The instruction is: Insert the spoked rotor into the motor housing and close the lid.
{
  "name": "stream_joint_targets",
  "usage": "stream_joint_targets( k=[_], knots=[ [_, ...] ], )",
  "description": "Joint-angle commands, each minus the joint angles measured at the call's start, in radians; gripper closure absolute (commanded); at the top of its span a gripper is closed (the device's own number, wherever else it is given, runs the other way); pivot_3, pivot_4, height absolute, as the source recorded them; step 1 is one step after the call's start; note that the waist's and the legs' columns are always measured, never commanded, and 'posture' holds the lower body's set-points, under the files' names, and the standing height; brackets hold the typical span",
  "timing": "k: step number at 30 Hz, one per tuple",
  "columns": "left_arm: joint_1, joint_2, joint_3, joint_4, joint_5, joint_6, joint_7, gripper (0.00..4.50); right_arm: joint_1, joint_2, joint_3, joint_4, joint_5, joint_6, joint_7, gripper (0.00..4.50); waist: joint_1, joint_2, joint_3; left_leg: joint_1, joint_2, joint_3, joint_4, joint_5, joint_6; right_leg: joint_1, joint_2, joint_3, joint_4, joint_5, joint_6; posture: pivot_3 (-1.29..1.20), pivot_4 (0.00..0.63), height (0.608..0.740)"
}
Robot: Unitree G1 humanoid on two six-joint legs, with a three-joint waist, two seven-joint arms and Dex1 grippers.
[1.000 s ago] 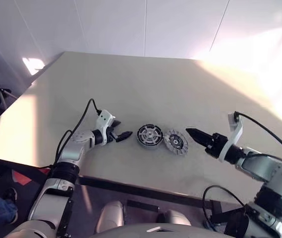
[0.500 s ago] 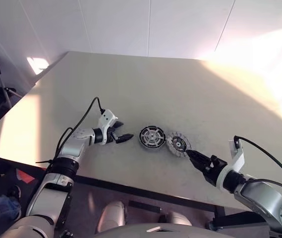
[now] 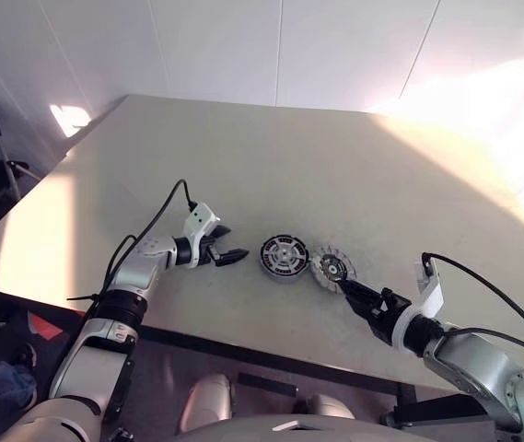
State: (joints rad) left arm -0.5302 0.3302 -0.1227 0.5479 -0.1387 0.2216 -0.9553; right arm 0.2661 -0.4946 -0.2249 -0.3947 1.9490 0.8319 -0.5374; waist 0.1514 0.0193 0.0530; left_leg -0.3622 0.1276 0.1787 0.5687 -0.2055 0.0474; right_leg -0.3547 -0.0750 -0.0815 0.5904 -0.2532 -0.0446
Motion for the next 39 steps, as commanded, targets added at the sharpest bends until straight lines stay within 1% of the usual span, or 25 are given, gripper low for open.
stream_joint_targets(
  k=[1, 6, 13, 17, 28, 39],
  knots=[
    [0.001, 0.009, -0.007, 0.012, 0.014, 0.008, 0.004, 0.0, -0.011, -0.026, 0.023, -0.003, 0.005, -0.019, -0.003, 2.2, 0.0, 0.0, 0.0, 0.0, 0.0, 0.0, 0.0, 0.0, 0.0, 0.0, 0.0, 0.0, 0.0, 0.0, 0.0, 0.0, 0.0, 0.74],
    [0.0, 0.015, -0.004, 0.01, 0.013, 0.009, 0.006, 0.0, -0.054, -0.008, 0.045, 0.023, -0.022, -0.059, 0.013, 2.2, -0.003, -0.003, -0.002, 0.0, 0.0, 0.0, 0.0, 0.0, 0.0, 0.0, 0.0, 0.0, 0.0, 0.001, 0.0, 0.0, 0.0, 0.74],
    [-0.011, 0.018, -0.005, 0.018, 0.018, 0.003, 0.007, 0.0, -0.167, 0.038, 0.048, 0.098, -0.098, -0.104, 0.042, 2.2, -0.007, -0.003, -0.002, 0.0, 0.0, 0.0, 0.002, 0.0, 0.0, 0.0, 0.0, 0.0, 0.0, 0.002, -0.002, 0.0, 0.0, 0.74],
    [-0.019, 0.019, -0.002, 0.025, 0.019, 0.0, 0.009, 0.0, -0.204, 0.053, 0.048, 0.127, -0.135, -0.1, 0.059, 2.2, -0.007, -0.003, -0.002, -0.001, 0.0, 0.0, 0.002, 0.0, 0.0, 0.0, 0.0, 0.0, 0.001, 0.005, -0.006, 0.0, 0.0, 0.74],
    [-0.021, 0.021, 0.002, 0.028, 0.021, -0.005, 0.017, 0.0, -0.34, 0.069, 0.026, 0.207, -0.23, -0.079, 0.157, 2.2, -0.01, -0.003, -0.002, -0.001, 0.0, 0.0, 0.003, 0.001, -0.001, -0.001, 0.0, 0.0, 0.001, 0.006, -0.008, 0.0, 0.0, 0.74],
    [-0.025, 0.015, 0.004, 0.039, 0.02, -0.014, 0.026, 0.0, -0.387, 0.057, 0.038, 0.204, -0.309, -0.003, 0.211, 2.2, -0.01, -0.003, -0.002, -0.002, 0.0, 0.0, 0.003, 0.002, -0.003, -0.001, 0.0, 0.0, 0.002, 0.007, -0.009, 0.0, 0.0, 0.74]
  ],
)
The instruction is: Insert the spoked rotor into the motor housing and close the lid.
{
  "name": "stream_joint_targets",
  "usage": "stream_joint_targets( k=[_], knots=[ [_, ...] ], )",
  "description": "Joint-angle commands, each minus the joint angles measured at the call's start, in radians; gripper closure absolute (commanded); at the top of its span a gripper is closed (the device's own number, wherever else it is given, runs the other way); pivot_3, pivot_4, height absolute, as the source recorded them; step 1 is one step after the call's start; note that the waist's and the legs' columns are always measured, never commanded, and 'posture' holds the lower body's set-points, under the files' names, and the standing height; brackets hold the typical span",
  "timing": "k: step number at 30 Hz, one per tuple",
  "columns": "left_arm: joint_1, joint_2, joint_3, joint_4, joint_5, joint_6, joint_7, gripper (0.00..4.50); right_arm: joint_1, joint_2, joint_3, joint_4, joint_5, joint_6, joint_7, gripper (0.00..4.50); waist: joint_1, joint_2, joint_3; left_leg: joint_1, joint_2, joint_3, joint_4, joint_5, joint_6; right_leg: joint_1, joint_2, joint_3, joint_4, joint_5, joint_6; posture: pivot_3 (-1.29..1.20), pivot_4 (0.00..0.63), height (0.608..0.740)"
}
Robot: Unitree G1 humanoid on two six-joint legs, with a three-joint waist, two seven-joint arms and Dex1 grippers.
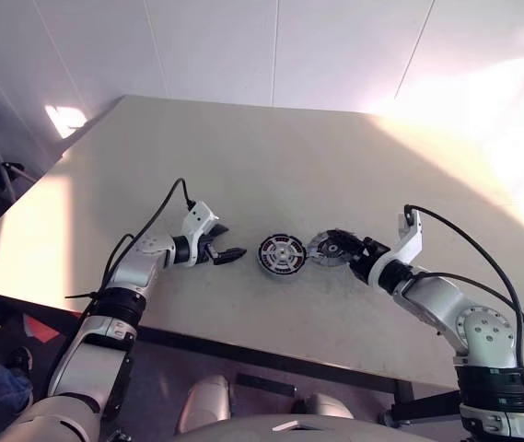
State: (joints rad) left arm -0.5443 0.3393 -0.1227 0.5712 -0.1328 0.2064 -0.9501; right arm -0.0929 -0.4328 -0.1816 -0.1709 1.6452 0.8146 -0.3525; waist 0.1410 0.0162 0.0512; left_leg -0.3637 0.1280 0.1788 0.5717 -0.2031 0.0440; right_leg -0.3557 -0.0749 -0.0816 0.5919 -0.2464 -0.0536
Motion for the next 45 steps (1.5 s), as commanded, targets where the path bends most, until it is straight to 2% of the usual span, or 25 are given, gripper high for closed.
stream_joint_targets(
  k=[1, 13, 17, 20, 21, 28, 38, 45],
  knots=[
    [-0.01, 0.005, 0.004, 0.016, 0.014, 0.0, 0.021, 0.0, -0.032, -0.001, -0.008, -0.021, -0.006, 0.018, 0.029, 2.2, 0.0, 0.0, 0.0, 0.0, 0.0, 0.0, 0.0, 0.0, 0.0, 0.0, 0.0, 0.0, 0.0, 0.0, 0.0, 0.0, 0.0, 0.74],
    [-0.009, 0.006, 0.008, 0.018, 0.012, -0.006, 0.03, 0.0, -0.075, 0.029, -0.021, -0.005, -0.029, 0.028, 0.047, 2.2, -0.001, 0.0, 0.0, 0.0, 0.0, 0.0, 0.0, 0.0, 0.0, 0.0, 0.0, 0.0, 0.0, 0.0, 0.0, 0.0, 0.0, 0.74],
    [-0.01, 0.007, 0.01, 0.018, 0.012, -0.009, 0.033, 0.0, -0.078, 0.036, -0.025, -0.002, -0.03, 0.03, 0.048, 3.06, -0.002, 0.0, 0.0, 0.0, 0.0, 0.0, 0.0, 0.0, 0.0, 0.0, 0.0, 0.0, 0.0, 0.0, -0.001, 0.0, 0.0, 0.74],
    [-0.009, 0.008, 0.01, 0.019, 0.012, -0.011, 0.035, 0.0, -0.08, 0.04, -0.027, 0.0, -0.033, 0.032, 0.049, 4.2, -0.006, 0.0, 0.0, 0.0, 0.0, 0.0, 0.0, 0.0, 0.0, 0.0, 0.0, 0.0, 0.0, 0.0, -0.001, 0.0, 0.0, 0.74],
    [-0.01, 0.008, 0.01, 0.019, 0.012, -0.011, 0.036, 0.0, -0.081, 0.04, -0.027, 0.001, -0.034, 0.035, 0.052, 4.44, -0.007, 0.0, 0.0, 0.0, 0.0, 0.0, 0.0, 0.0, 0.0, 0.0, 0.0, 0.0, 0.0, 0.0, -0.001, 0.0, 0.0, 0.74],
    [-0.007, 0.011, 0.011, 0.016, 0.011, -0.01, 0.037, 0.0, -0.091, 0.042, -0.02, -0.001, -0.052, 0.056, 0.082, 4.43, -0.011, 0.0, 0.0, -0.001, 0.0, 0.0, 0.0, 0.0, -0.001, -0.001, 0.0, 0.0, 0.0, 0.0, -0.001, 0.0, 0.0, 0.74],
    [-0.008, 0.014, 0.012, 0.015, 0.011, -0.008, 0.038, 0.0, -0.099, 0.052, -0.017, -0.008, -0.122, 0.062, 0.089, 1.05, -0.013, 0.0, 0.0, -0.001, 0.0, 0.0, 0.0, 0.0, -0.001, -0.001, 0.0, 0.0, 0.0, 0.001, -0.001, 0.0, 0.0, 0.74],
    [-0.009, 0.013, 0.011, 0.017, 0.012, -0.008, 0.039, 0.0, -0.119, 0.053, -0.027, -0.03, -0.076, 0.083, 0.06, 1.05, -0.014, 0.0, 0.0, -0.001, 0.0, 0.0, 0.0, 0.0, -0.001, -0.001, 0.0, 0.0, 0.0, 0.0, -0.001, 0.0, 0.0, 0.74]
  ],
)
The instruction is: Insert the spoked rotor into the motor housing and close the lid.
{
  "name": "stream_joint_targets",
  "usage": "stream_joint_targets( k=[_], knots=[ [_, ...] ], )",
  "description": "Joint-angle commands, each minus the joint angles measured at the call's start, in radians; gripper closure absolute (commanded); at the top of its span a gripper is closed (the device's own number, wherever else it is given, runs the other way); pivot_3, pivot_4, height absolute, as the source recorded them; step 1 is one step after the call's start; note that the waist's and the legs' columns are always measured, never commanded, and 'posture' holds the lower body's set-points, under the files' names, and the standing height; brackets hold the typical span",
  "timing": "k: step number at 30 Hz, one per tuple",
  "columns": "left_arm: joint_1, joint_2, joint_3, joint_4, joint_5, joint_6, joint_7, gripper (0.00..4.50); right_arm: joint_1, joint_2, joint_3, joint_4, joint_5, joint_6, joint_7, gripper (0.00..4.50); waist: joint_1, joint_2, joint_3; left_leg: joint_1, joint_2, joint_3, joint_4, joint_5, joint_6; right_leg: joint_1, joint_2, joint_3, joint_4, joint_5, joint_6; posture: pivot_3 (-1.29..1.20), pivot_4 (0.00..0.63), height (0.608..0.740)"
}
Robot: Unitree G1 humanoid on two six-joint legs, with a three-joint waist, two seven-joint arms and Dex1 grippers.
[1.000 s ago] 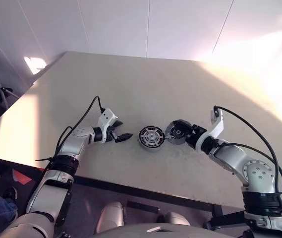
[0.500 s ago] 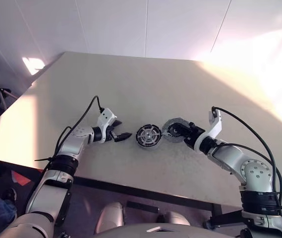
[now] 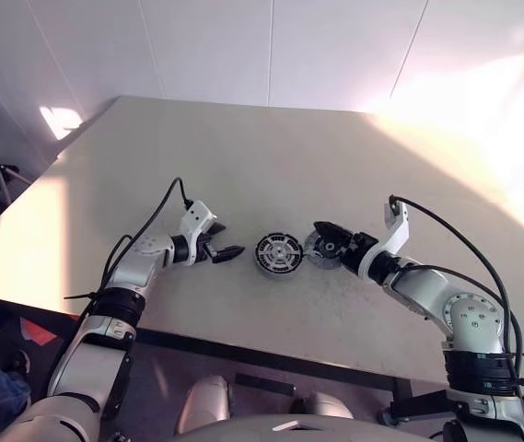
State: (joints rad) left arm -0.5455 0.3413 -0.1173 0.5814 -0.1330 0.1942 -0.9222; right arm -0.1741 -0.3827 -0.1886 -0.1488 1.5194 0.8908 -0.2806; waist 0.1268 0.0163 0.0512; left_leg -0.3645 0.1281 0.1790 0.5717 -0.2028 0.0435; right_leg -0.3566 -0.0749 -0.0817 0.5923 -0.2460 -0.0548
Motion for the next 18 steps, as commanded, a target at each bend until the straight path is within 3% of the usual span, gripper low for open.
stream_joint_targets(
  k=[1, 7, 11, 15, 18],
  knots=[
    [-0.008, 0.01, 0.005, 0.007, 0.012, 0.004, 0.011, 0.0, -0.048, 0.005, -0.023, -0.056, 0.077, 0.008, -0.023, 1.05, -0.001, 0.0, 0.0, 0.0, 0.0, 0.0, 0.0, 0.0, 0.0, 0.0, 0.0, 0.0, 0.0, 0.0, 0.0, 0.0, 0.0, 0.74],
    [-0.01, 0.008, 0.006, 0.011, 0.011, 0.004, 0.015, 0.0, -0.061, 0.0, -0.012, -0.049, 0.117, 0.02, -0.058, 1.05, 0.0, 0.0, 0.0, 0.0, 0.0, 0.0, 0.0, 0.0, 0.0, 0.0, 0.0, 0.0, 0.0, 0.0, 0.0, 0.0, 0.0, 0.74],
    [-0.006, 0.007, 0.007, 0.007, 0.011, 0.005, 0.018, 0.0, -0.052, 0.007, -0.014, -0.039, 0.124, 0.017, -0.063, 1.93, -0.001, 0.0, 0.0, 0.0, 0.0, 0.0, 0.0, 0.0, 0.0, 0.0, 0.0, 0.0, 0.0, 0.0, 0.0, 0.0, 0.0, 0.74],
    [-0.003, 0.008, 0.007, 0.006, 0.01, 0.004, 0.02, 0.0, -0.054, 0.009, -0.013, -0.043, 0.118, 0.015, -0.061, 3.36, -0.002, 0.0, 0.0, 0.0, 0.0, 0.0, 0.0, 0.0, 0.0, -0.001, 0.0, 0.0, 0.0, 0.0, 0.0, 0.0, 0.0, 0.74],
    [-0.007, 0.007, 0.006, 0.01, 0.011, 0.003, 0.022, 0.0, -0.057, 0.009, -0.011, -0.043, 0.106, 0.015, -0.056, 3.36, -0.002, 0.0, 0.0, 0.0, 0.0, 0.0, 0.0, 0.0, 0.0, -0.001, 0.0, 0.0, 0.0, 0.0, 0.0, 0.0, 0.0, 0.74]
  ],
)
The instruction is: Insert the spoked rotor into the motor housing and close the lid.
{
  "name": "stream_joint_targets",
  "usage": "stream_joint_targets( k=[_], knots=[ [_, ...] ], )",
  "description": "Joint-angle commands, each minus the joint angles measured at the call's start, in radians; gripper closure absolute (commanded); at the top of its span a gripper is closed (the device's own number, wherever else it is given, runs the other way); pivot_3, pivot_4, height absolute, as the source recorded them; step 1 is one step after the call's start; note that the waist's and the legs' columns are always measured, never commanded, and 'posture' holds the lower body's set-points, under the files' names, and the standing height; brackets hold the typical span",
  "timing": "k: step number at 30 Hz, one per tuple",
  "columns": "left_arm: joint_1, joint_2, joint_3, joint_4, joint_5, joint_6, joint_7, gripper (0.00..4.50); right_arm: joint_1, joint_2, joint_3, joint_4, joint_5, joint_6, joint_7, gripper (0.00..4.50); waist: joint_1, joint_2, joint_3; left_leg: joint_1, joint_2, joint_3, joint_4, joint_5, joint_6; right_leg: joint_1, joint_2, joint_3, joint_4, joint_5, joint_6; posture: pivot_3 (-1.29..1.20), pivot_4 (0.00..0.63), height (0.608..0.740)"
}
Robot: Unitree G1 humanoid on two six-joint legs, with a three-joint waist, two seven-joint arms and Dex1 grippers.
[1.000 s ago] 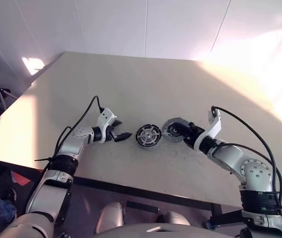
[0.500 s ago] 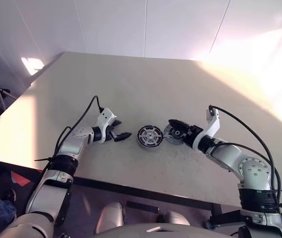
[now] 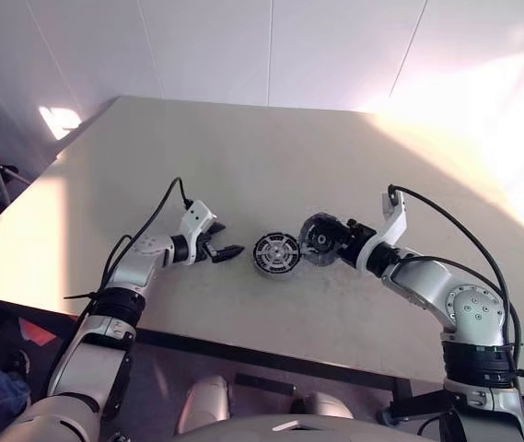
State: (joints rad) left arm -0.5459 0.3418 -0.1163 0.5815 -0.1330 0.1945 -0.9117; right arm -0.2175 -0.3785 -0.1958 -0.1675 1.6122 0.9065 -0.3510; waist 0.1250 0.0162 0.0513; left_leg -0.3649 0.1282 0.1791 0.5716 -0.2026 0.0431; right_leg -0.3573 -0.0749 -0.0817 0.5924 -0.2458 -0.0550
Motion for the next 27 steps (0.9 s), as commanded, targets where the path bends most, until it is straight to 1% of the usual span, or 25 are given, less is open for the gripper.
stream_joint_targets(
  k=[1, 3, 5, 6, 9, 11, 15, 21, 27],
  knots=[
    [-0.008, 0.006, 0.005, 0.013, 0.011, 0.001, 0.012, 0.0, -0.015, 0.005, -0.003, -0.023, 0.008, 0.0, 0.016, 3.36, 0.0, 0.0, 0.0, 0.0, 0.0, 0.0, 0.0, 0.0, 0.0, 0.0, 0.0, 0.0, 0.0, 0.0, 0.0, 0.0, 0.0, 0.74],
    [-0.009, 0.005, 0.005, 0.015, 0.011, 0.0, 0.012, 0.0, -0.015, 0.005, -0.001, -0.02, 0.0, 0.001, 0.017, 3.36, 0.0, 0.0, 0.0, -0.001, 0.0, 0.0, 0.0, 0.0, 0.0, 0.0, 0.0, 0.0, 0.0, 0.0, 0.0, 0.0, 0.0, 0.74],
    [-0.01, 0.005, 0.005, 0.016, 0.011, -0.001, 0.012, 0.0, -0.014, 0.001, 0.004, -0.033, -0.011, 0.007, 0.054, 3.36, 0.0, 0.0, 0.0, -0.001, 0.0, 0.0, 0.0, 0.0, 0.0, -0.001, 0.0, 0.0, 0.0, 0.0, 0.0, 0.0, 0.0, 0.74],
    [-0.011, 0.005, 0.005, 0.018, 0.012, -0.002, 0.012, 0.0, -0.014, 0.004, 0.005, -0.034, -0.015, 0.006, 0.057, 2.96, 0.0, 0.0, 0.0, -0.001, 0.0, 0.0, 0.0, 0.0, 0.0, -0.001, 0.0, 0.0, 0.0, 0.0, 0.0, 0.0, 0.0, 0.74],
    [-0.013, 0.005, 0.006, 0.021, 0.011, -0.003, 0.012, 0.0, -0.017, 0.011, 0.005, -0.021, -0.029, 0.001, 0.049, 2.07, 0.0, 0.0, 0.0, -0.002, 0.0, 0.0, 0.0, 0.0, 0.0, -0.002, 0.0, 0.0, 0.001, 0.0, 0.0, 0.0, 0.0, 0.74],
    [-0.011, 0.005, 0.006, 0.019, 0.011, -0.003, 0.013, 0.0, -0.018, 0.013, 0.004, -0.018, -0.036, 0.001, 0.045, 1.32, 0.0, 0.0, 0.0, -0.002, 0.0, 0.0, 0.0, 0.0, 0.0, -0.002, 0.0, 0.0, 0.001, 0.0, 0.0, 0.0, 0.0, 0.74],
    [-0.011, 0.006, 0.008, 0.019, 0.01, -0.004, 0.013, 0.0, -0.025, 0.016, 0.0, -0.012, -0.032, 0.005, 0.041, 0.03, 0.0, 0.0, 0.0, -0.002, 0.0, 0.0, 0.0, 0.0, 0.0, -0.002, 0.0, 0.0, 0.001, 0.0, 0.0, 0.0, 0.0, 0.74],
    [-0.016, 0.005, 0.009, 0.029, 0.012, -0.01, 0.017, 0.0, -0.038, 0.013, 0.002, -0.029, 0.017, 0.022, 0.034, 0.03, 0.0, 0.0, 0.0, -0.002, 0.0, 0.0, 0.0, 0.0, 0.0, -0.002, 0.0, 0.0, 0.001, 0.0, 0.0, 0.0, 0.0, 0.74],
    [-0.021, 0.005, 0.008, 0.039, 0.014, -0.018, 0.017, 0.0, -0.067, -0.003, 0.029, -0.07, 0.111, 0.042, -0.009, 0.03, 0.0, 0.0, 0.0, -0.002, 0.0, 0.0, 0.0, 0.0, 0.0, -0.003, 0.0, 0.0, 0.002, 0.0, 0.0, 0.0, 0.0, 0.74]
  ],
)
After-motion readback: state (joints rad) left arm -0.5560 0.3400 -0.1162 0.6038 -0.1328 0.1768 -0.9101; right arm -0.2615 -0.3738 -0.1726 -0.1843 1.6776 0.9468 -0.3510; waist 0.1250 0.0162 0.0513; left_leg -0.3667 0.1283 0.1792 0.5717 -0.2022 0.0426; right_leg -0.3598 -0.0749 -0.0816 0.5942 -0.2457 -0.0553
